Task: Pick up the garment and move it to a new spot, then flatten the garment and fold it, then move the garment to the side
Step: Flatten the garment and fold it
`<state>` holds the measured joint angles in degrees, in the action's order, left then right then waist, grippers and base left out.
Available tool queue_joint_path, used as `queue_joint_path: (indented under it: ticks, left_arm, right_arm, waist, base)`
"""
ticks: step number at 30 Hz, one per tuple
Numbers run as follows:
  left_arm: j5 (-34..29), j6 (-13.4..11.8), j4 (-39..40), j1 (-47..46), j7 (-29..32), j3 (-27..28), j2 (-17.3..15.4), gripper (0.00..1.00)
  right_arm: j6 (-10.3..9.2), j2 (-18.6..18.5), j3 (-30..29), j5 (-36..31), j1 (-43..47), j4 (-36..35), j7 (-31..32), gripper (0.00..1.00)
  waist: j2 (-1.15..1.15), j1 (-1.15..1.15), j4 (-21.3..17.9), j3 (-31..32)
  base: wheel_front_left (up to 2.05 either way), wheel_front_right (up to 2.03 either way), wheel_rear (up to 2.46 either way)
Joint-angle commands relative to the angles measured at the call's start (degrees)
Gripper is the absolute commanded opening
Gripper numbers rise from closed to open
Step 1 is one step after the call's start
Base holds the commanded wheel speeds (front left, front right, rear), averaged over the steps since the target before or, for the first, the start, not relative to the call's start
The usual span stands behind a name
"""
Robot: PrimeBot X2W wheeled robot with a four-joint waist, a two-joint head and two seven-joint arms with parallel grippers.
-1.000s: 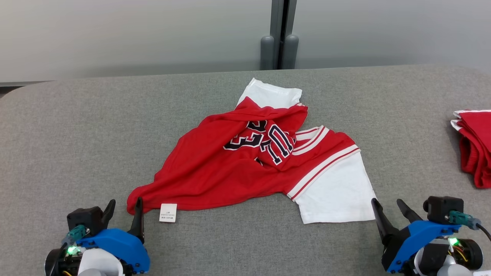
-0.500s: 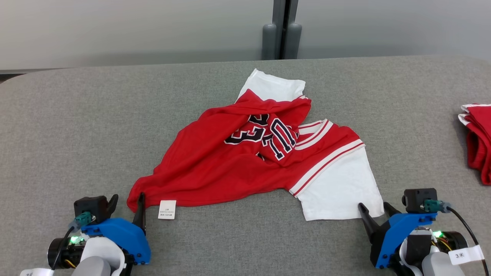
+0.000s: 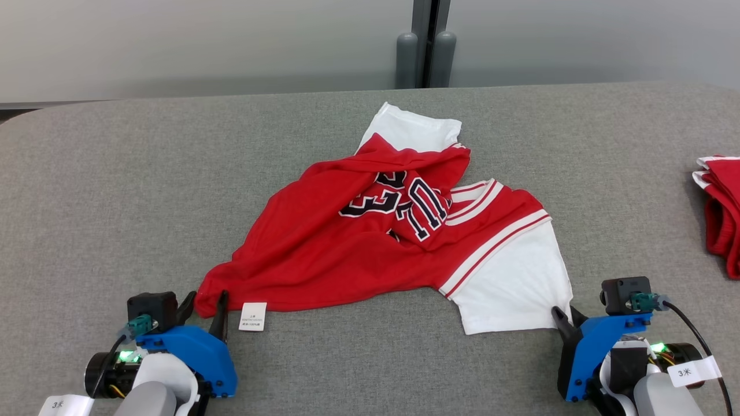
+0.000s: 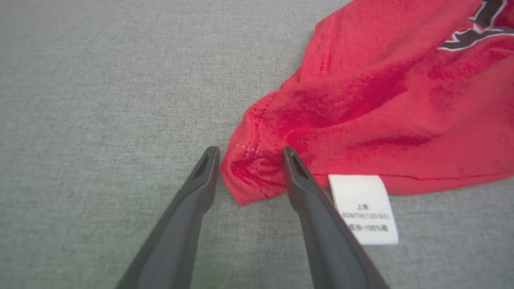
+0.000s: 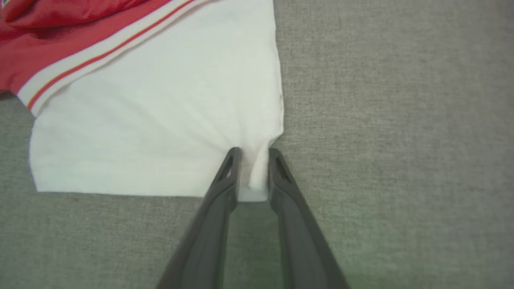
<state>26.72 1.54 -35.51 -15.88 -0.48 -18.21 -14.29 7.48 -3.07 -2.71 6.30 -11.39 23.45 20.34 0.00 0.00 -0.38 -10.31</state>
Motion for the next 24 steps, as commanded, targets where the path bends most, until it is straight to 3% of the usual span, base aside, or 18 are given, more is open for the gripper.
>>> queue_joint_path:
  ticks: [1, 2, 3, 5, 6, 7, 16, 24]
  left_arm:
    - [0.0, 0.0, -0.1, -1.2, -0.3, 0.0, -0.2, 0.77]
    - [0.1, 0.1, -0.2, -1.3, -0.4, 0.0, -0.2, 0.73]
    - [0.2, 0.0, -0.3, -1.4, -0.5, 0.1, -0.3, 0.67]
    - [0.3, 0.2, -0.4, -1.8, -0.9, 0.1, -0.4, 0.47]
    - [0.4, 0.6, -0.7, -1.9, -0.8, -0.2, -0.4, 0.05]
    - [0.8, 1.0, -0.9, -2.0, -0.5, -0.1, -0.3, 0.0]
    - [5.0, 2.3, 2.3, -1.6, -4.0, 2.6, 1.0, 0.0]
    - [14.8, 4.8, 17.4, 1.5, -2.5, 6.5, 1.4, 0.0]
  right_arm:
    - [0.03, 0.3, 0.3, 0.3, 2.1, 1.5, 1.2, 0.27]
    - [0.03, 0.3, 0.3, 0.5, 2.4, 1.4, 1.4, 0.25]
    - [0.03, 0.3, 0.3, 0.6, 2.6, 1.2, 1.5, 0.12]
    - [0.02, 0.3, 0.4, 0.9, 2.8, 0.9, 1.8, 0.0]
    - [0.03, 0.3, 0.7, 1.1, 3.1, 0.6, 2.4, 0.0]
    - [0.03, 0.3, 0.7, 1.5, 3.1, 0.3, 2.5, 0.0]
    - [0.02, 0.1, -2.5, 5.4, 1.8, -8.0, -1.2, 0.0]
    - [0.03, 0.1, -5.5, 8.7, 2.7, -25.4, -1.1, 0.0]
  waist:
    - [0.0, 0.0, 0.0, 0.0]
    - [0.0, 0.0, -0.1, 0.1]
    - [0.0, 0.0, -0.1, 0.1]
    - [0.0, 0.0, -0.3, 0.2]
    - [0.0, 0.0, -0.4, 0.3]
    - [0.0, 0.0, -0.5, 0.3]
    - [0.0, 0.0, -0.6, 0.8]
    - [0.0, 0.0, -0.8, 0.9]
  base:
    - [0.0, 0.0, 0.0]
    - [0.0, 0.0, 0.0]
    - [0.0, 0.0, 0.0]
    - [0.0, 0.0, 0.0]
    - [0.0, 0.0, 0.0]
    - [0.0, 0.0, 0.0]
    - [0.0, 0.0, 0.0]
    - [0.0, 0.0, 0.0]
